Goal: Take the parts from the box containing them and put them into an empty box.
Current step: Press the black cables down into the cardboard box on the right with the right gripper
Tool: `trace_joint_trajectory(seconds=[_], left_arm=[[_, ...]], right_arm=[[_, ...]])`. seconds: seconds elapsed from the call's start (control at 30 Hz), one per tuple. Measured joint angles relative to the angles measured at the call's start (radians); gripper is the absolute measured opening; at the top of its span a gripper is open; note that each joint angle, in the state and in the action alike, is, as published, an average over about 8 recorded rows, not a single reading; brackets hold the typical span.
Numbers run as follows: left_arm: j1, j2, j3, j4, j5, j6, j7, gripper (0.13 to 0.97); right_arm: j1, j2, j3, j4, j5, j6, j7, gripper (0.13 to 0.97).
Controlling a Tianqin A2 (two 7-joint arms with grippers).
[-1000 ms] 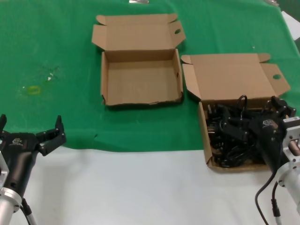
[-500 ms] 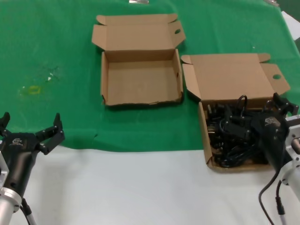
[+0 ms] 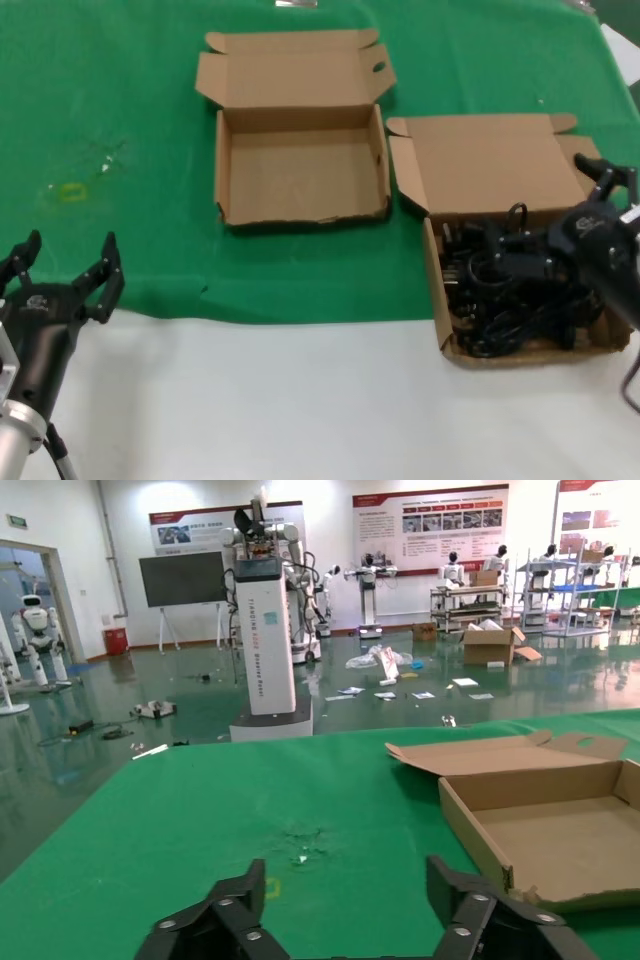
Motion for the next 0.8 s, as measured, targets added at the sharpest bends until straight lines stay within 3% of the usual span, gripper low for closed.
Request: trace_joint_trajectory(seconds=[0.1,0.37,0.5,0.8], left_arm=[[0.0,0.0,0.0,0.0,0.0,0.0,0.0,0.611],[0.0,0.0,0.0,0.0,0.0,0.0,0.0,0.39],[0.0,0.0,0.0,0.0,0.0,0.0,0.0,0.39],[0.0,0.0,0.0,0.0,0.0,0.0,0.0,0.238]], right_arm=[[0.045,0.067,-0.014,-0.02,-0.019,-0.11,0.004,0.966],[0.213,0.198,-0.078,-0.121,-0.113,-0.441,-0.059,0.966],[0.336,0.233,-0.116,-0.187,-0.184,-0.603,-0.112,0.966],[0.549,0.237,-0.183,-0.3,-0.335,-0.863,-0.32,0.966]])
